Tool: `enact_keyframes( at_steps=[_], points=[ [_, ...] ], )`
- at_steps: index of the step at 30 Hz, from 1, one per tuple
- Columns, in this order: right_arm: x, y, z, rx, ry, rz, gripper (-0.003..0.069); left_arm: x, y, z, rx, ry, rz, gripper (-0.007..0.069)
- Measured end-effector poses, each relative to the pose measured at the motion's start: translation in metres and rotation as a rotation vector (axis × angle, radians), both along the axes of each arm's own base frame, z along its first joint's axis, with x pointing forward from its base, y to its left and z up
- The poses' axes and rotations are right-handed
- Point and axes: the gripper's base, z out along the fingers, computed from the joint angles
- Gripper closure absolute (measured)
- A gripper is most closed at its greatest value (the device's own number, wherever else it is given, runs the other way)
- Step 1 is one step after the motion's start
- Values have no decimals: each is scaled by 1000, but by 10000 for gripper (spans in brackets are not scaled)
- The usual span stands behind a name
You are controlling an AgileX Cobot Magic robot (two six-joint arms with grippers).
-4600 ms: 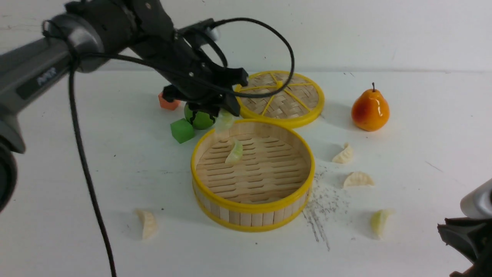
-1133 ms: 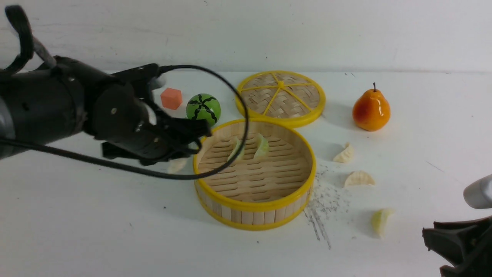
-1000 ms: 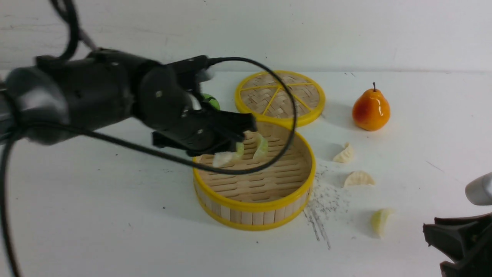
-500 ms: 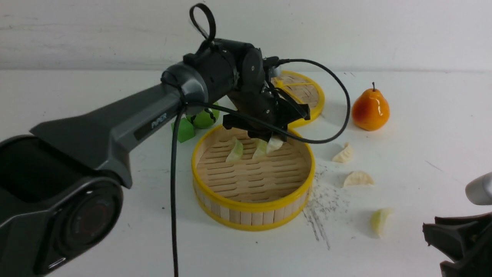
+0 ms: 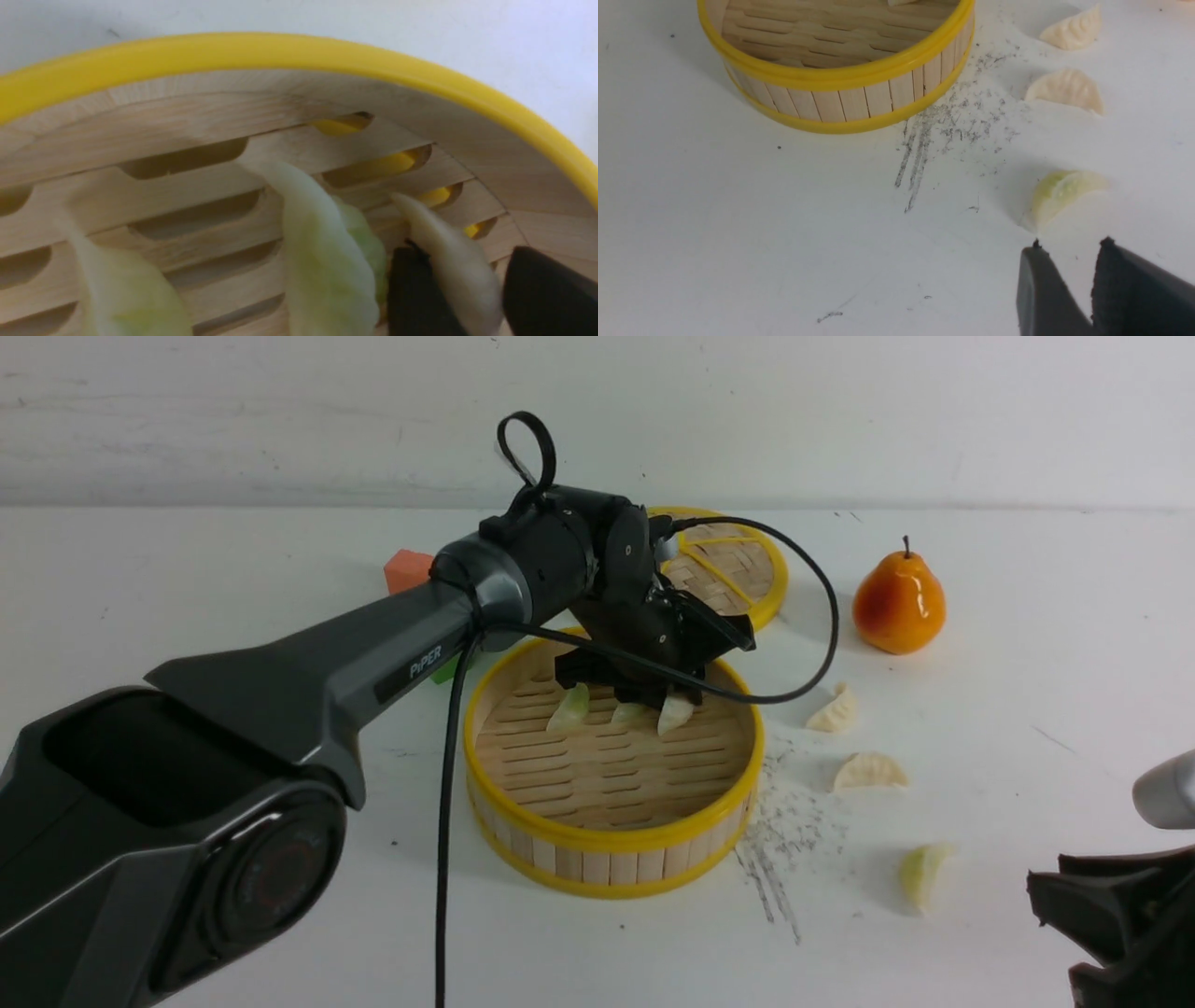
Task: Put the dumplings into the steamer on the white table.
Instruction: 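Place the dumpling into the bamboo steamer basket with the left gripper, then reach for and grasp a dumpling lying on the table beside the steamer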
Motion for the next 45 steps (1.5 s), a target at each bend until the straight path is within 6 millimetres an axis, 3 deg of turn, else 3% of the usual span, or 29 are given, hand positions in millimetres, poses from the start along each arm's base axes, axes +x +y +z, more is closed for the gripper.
enact_keyframes(
  at_steps=[4,7,9,10,13,15,20,22,24,28,33,35,39,45],
  points=[
    [-3,1,0,-6,52,23,482,-3,1,10,1,-6,-12,244],
    [-4,4,14,-11,81,60,482,-10,5,37,16,-38,-56,242],
    [-3,7,25,-3,137,78,480,-17,11,67,23,-87,-86,253],
    [-2,9,31,7,179,81,477,-25,16,94,26,-138,-102,271],
    [9,15,45,30,307,77,452,-46,34,153,53,-246,-113,326],
    [23,19,46,20,353,62,406,-71,57,203,97,-330,-103,389],
    [60,25,25,11,411,-32,221,-143,116,291,209,-441,-46,508],
    [75,28,11,16,440,-69,137,-170,135,317,190,-491,-16,538],
    [91,32,-5,7,467,-94,61,-192,148,329,167,-524,-6,562],
    [116,34,-30,-32,485,-132,7,-231,172,330,141,-577,-5,579],
    [151,22,-53,8,526,-272,26,-289,207,303,116,-643,-2,580],
    [160,18,-66,12,551,-304,62,-307,218,284,115,-688,-5,581],
    [166,22,-88,-6,610,-303,155,-333,239,227,184,-767,-9,580],
    [175,26,-105,-67,590,-234,366,-368,267,161,243,-860,14,577]
  ],
)
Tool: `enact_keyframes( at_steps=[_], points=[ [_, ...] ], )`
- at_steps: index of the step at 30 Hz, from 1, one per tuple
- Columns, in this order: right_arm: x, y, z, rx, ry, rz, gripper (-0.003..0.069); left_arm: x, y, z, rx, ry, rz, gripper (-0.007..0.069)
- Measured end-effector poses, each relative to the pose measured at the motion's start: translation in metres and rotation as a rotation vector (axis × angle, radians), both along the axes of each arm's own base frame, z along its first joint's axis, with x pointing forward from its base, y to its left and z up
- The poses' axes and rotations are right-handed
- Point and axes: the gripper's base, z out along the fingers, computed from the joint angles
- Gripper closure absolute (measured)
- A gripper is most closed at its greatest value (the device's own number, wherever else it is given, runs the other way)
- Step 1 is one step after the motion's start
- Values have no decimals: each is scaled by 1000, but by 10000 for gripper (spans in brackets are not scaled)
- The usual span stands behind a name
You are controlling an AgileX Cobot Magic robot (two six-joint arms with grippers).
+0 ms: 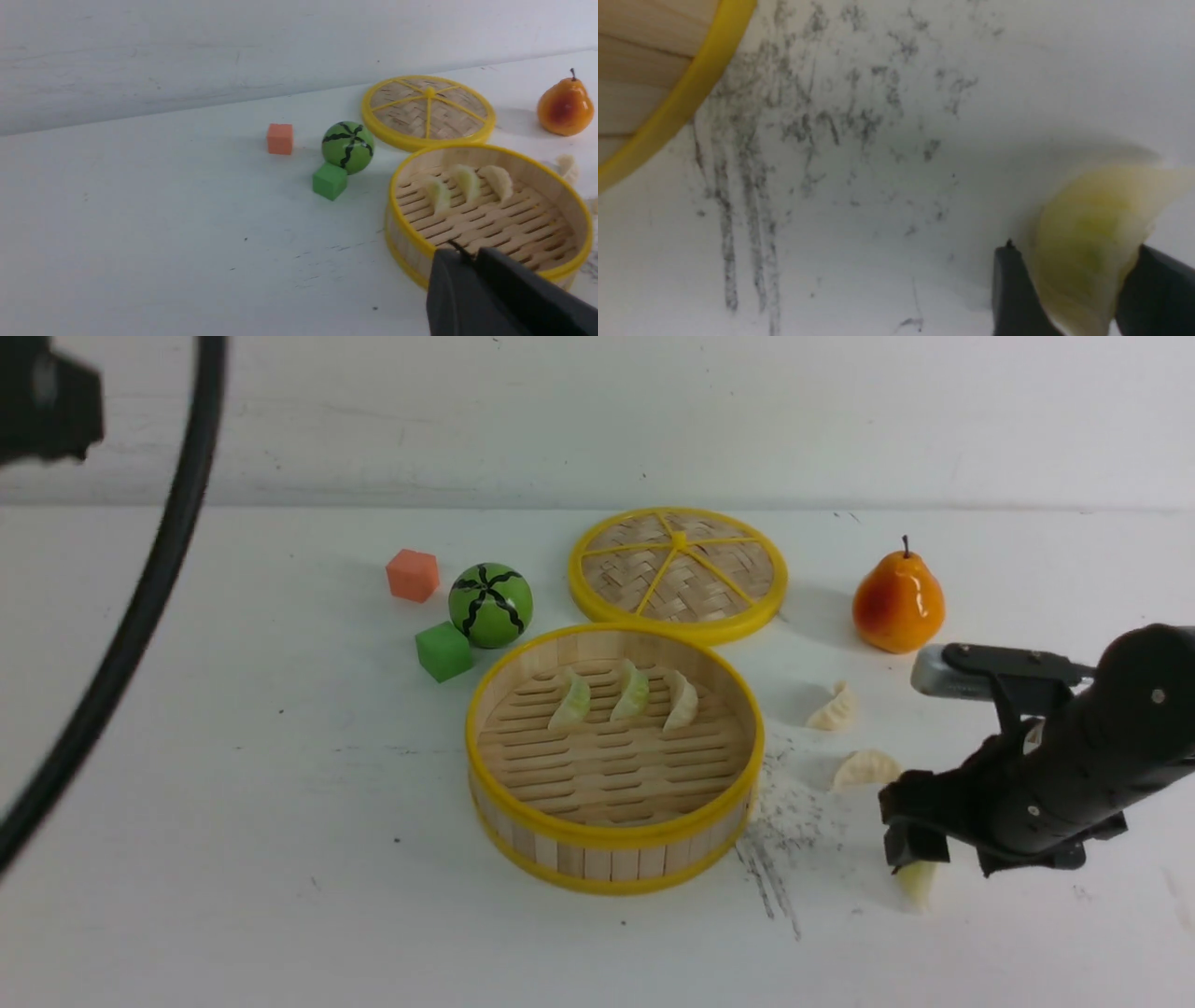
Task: Put the dumplings into the steamer on the white table.
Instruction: 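Reach for and grasp a dumpling lying on the table beside the steamer, then place the dumpling in the bamboo steamer basket with the right gripper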
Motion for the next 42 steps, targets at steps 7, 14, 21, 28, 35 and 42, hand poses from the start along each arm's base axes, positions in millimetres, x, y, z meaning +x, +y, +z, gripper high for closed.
enact_keyframes(
  at_steps=[7,14,21,28,35,42],
  points=[
    [0,0,3,0,-12,8,468,-18,21,-69,-6,122,129,571],
    [-15,17,61,155,-101,-1,468,-18,20,-90,-1,62,97,567],
    [-18,80,111,296,-223,230,468,-19,18,-86,-6,0,65,566],
    [3,140,119,370,-243,386,468,-24,21,-83,-29,-36,62,561],
    [38,174,82,370,-162,403,468,-29,25,-81,-39,-73,68,557],
    [59,187,39,322,-79,390,468,-29,25,-81,-33,-70,74,557]
  ],
)
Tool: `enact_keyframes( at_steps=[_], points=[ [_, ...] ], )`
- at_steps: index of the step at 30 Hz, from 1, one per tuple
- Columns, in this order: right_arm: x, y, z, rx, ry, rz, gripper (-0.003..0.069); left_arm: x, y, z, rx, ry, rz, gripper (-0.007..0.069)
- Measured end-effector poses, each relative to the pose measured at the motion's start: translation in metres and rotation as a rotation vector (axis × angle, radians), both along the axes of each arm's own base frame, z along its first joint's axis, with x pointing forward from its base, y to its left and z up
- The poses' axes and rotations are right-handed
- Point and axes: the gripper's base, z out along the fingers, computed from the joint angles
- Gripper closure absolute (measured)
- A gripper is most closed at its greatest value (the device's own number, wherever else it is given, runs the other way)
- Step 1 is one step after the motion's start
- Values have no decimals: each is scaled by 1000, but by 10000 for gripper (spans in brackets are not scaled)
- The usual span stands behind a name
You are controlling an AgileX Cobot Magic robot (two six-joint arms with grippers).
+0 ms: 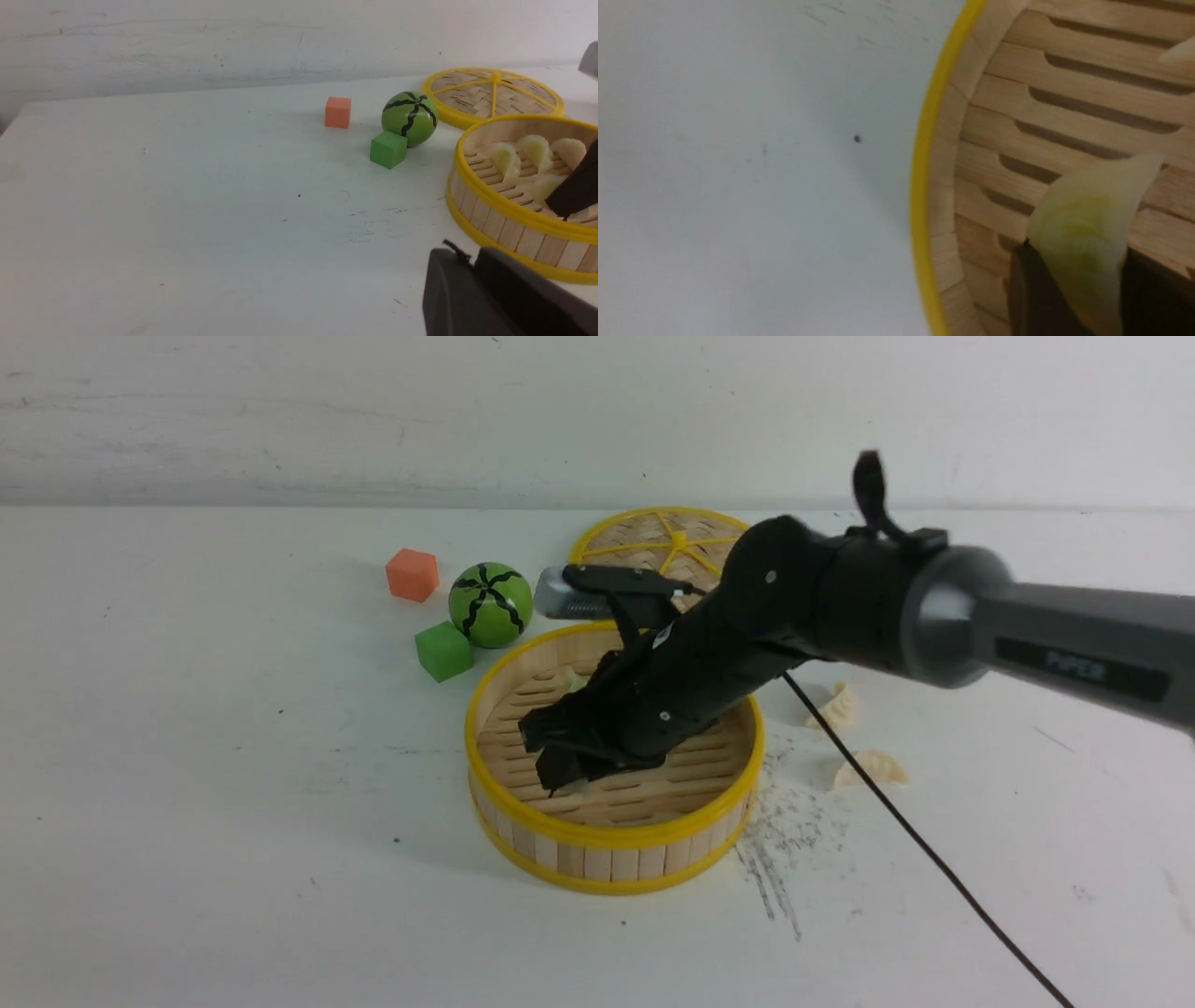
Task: Put the dumplings into the steamer on the white table.
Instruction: 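Place the dumpling in the bamboo steamer basket with the right gripper, then reach for and grasp a dumpling lying on the table beside the steamer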
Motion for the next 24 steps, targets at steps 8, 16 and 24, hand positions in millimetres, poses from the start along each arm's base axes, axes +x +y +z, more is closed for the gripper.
enact_keyframes(
  at_steps=[8,16,24],
  points=[
    [10,3,-13,1,8,-68,428,0,1,-1,5,7,8,554],
    [5,-8,20,16,-11,-54,138,0,1,-1,9,5,10,552],
    [14,-99,114,-59,-230,-196,118,0,2,0,18,1,14,551]
  ],
)
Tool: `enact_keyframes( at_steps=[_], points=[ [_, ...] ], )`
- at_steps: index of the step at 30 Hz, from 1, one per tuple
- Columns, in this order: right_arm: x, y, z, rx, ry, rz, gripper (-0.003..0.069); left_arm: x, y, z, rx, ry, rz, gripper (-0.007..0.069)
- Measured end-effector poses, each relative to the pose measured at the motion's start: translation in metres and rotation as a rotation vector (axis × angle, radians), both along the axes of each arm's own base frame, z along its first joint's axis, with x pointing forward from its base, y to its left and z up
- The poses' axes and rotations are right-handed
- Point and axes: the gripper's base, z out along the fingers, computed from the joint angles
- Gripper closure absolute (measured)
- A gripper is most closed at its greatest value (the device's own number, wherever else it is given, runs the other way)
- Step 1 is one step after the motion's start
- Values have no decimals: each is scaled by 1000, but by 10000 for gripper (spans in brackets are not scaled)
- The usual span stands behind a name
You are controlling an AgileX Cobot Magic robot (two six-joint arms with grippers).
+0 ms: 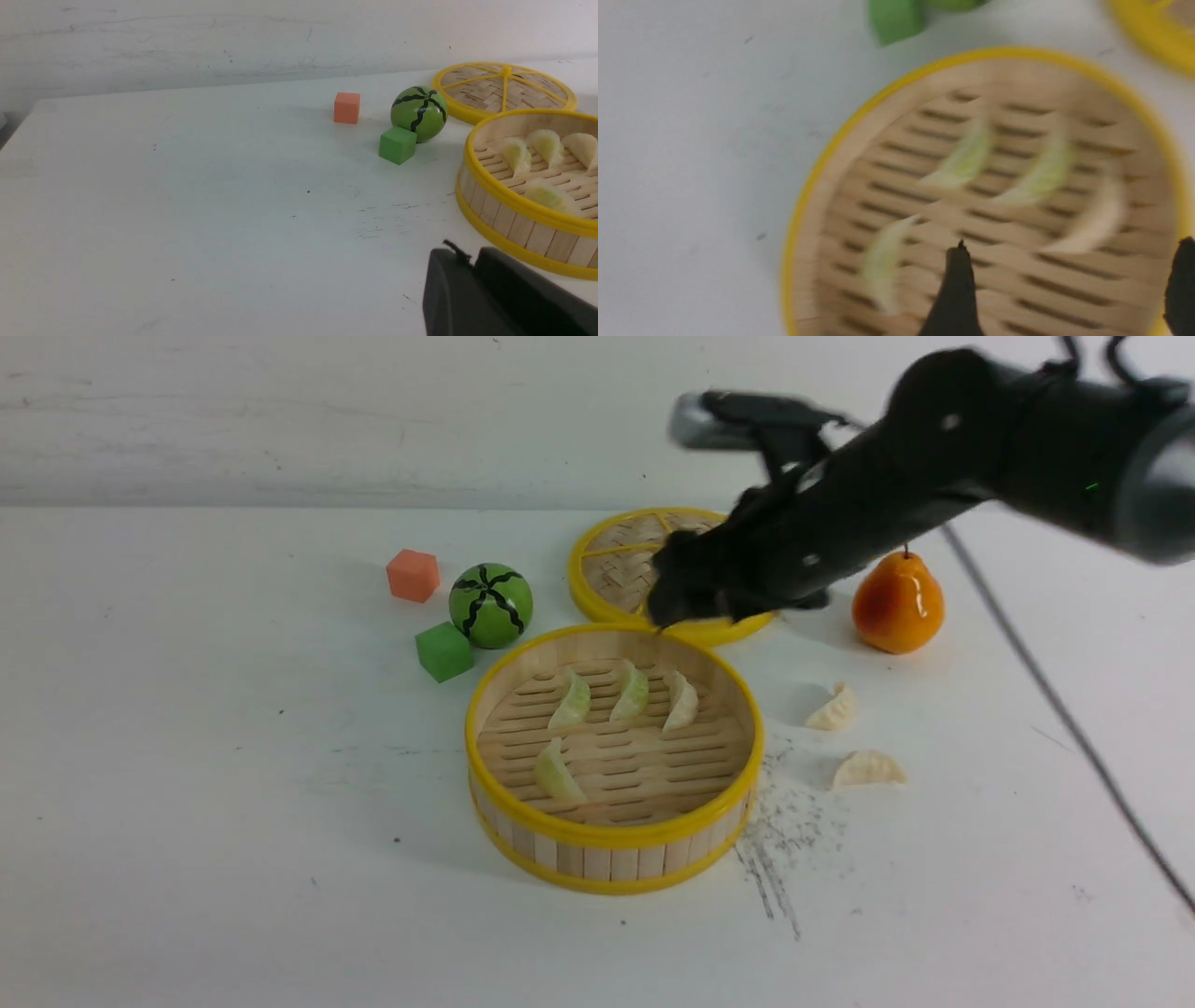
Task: Put the dumplings into the steamer on the white table.
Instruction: 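Reach for and grasp a dumpling lying on the table beside the steamer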
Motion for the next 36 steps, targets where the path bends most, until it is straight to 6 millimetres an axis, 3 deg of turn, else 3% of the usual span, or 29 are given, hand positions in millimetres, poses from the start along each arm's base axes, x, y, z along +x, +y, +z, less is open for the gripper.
enact_keyframes(
  at_steps=[1,3,6,8,13,18,20,25,28,32,36],
  points=[
    [8,-30,5,-26,-4,-91,127,0,0,0,4,-3,1,551],
    [21,-70,-3,-56,36,-235,143,0,0,0,8,-6,2,550],
    [32,-95,-18,-42,96,-347,152,0,0,0,8,-6,2,550],
    [47,-114,-50,6,190,-460,165,0,0,0,10,-7,2,549],
    [63,-107,-97,117,300,-501,172,0,0,1,14,-8,4,549],
    [74,-87,-115,141,229,-493,182,0,1,1,21,-12,6,549],
    [77,-78,-129,118,216,-476,221,0,1,1,23,-11,8,549],
    [77,-64,-133,18,165,-400,415,1,1,1,26,-10,10,549],
    [76,-60,-134,-74,135,-346,475,1,1,1,28,-10,10,549],
    [73,-61,-131,-161,120,-306,412,3,0,0,36,1,10,547],
    [69,-62,-131,-194,157,-296,239,5,-2,-1,45,17,10,543]
  ],
)
